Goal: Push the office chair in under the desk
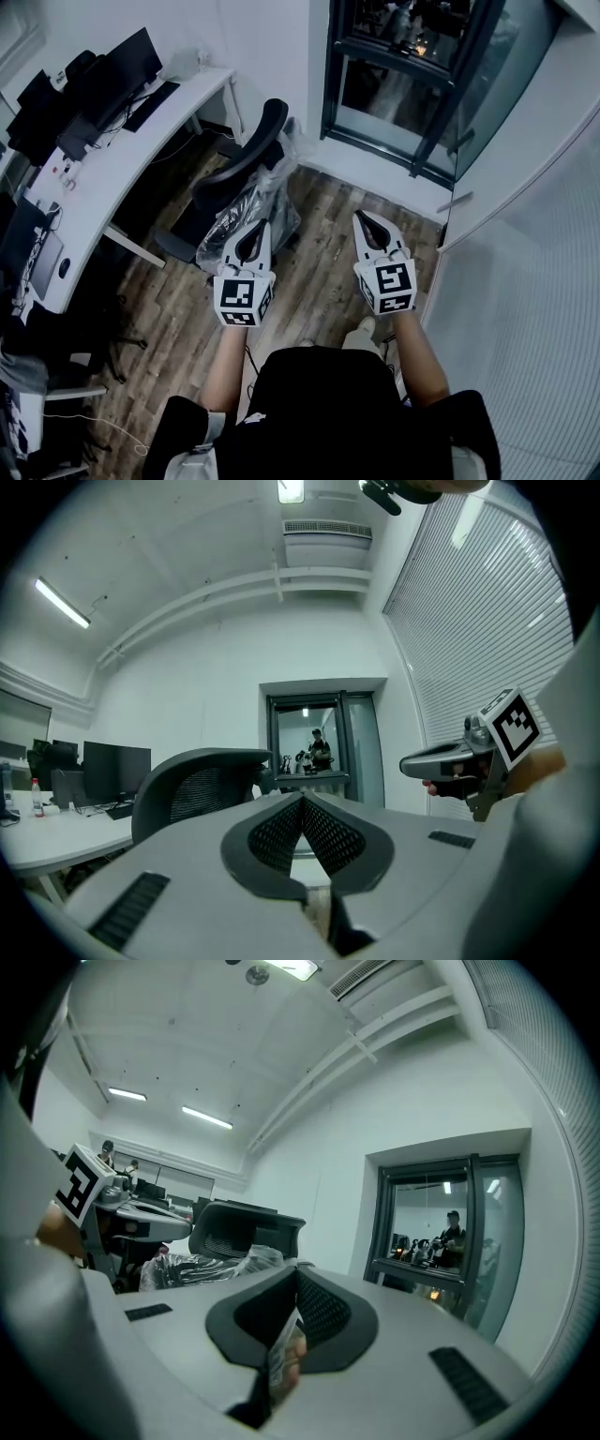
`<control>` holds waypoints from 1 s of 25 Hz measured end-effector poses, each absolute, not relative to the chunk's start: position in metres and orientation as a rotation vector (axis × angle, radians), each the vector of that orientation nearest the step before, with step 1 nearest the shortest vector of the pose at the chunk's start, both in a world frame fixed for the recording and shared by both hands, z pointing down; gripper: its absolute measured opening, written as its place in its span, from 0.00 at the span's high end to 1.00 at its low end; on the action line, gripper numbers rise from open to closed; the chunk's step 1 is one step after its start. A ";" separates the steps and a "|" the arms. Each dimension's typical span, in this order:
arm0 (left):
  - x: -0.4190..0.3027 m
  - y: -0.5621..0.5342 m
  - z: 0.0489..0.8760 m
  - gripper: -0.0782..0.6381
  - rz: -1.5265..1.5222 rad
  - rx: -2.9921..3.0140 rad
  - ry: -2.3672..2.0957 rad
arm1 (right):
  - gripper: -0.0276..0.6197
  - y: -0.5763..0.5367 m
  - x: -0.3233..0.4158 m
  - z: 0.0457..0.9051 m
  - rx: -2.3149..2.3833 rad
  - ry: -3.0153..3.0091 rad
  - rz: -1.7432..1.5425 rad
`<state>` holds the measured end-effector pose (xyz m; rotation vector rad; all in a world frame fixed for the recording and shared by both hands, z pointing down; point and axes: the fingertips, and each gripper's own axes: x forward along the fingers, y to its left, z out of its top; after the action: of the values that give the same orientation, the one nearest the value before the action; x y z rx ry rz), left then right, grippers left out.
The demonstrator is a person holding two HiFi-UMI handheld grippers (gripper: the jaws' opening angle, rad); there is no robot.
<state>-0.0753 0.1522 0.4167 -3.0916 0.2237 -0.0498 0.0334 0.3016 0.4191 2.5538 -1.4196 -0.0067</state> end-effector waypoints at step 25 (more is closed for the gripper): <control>-0.007 0.110 0.430 0.87 -0.109 -2.975 0.858 | 0.92 0.186 0.150 0.432 2.206 -1.962 -0.055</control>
<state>-0.0075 0.1096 0.4299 -2.9749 0.8580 -0.1089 0.1499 0.1859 0.4320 2.2056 -1.9623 -0.0548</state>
